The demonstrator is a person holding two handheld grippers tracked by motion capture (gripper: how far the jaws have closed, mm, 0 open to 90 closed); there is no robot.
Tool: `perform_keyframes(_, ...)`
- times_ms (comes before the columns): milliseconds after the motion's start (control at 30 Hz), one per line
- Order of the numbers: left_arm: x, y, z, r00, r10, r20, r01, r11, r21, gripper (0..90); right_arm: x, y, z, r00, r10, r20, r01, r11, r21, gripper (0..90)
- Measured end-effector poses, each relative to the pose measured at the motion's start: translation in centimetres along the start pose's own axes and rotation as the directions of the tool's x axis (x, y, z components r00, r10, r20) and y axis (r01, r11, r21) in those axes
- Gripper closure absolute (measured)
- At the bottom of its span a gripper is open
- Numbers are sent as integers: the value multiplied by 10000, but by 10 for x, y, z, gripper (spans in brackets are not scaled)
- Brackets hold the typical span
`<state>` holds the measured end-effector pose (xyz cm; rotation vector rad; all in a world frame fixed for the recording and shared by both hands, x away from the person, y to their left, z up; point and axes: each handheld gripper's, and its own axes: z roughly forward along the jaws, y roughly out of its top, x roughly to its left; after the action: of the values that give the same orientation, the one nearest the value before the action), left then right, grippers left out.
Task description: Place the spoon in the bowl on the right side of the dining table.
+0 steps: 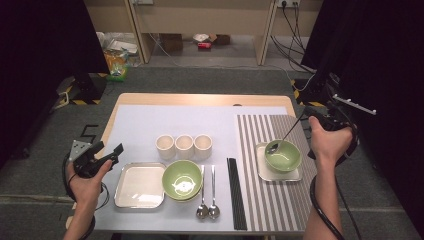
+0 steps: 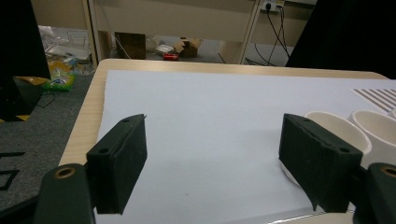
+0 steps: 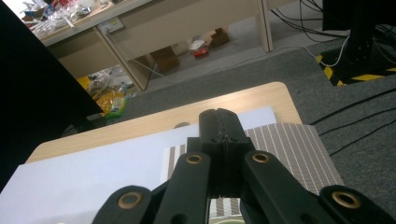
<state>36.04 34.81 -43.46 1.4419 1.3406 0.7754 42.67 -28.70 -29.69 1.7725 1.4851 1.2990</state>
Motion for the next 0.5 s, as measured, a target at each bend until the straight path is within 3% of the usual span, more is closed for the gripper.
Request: perform_keyframes(500,0,0,0,10000,-9,-3,9,10000,0,227,-12,-8,1,9989,-51,467,52,10000,-24,900)
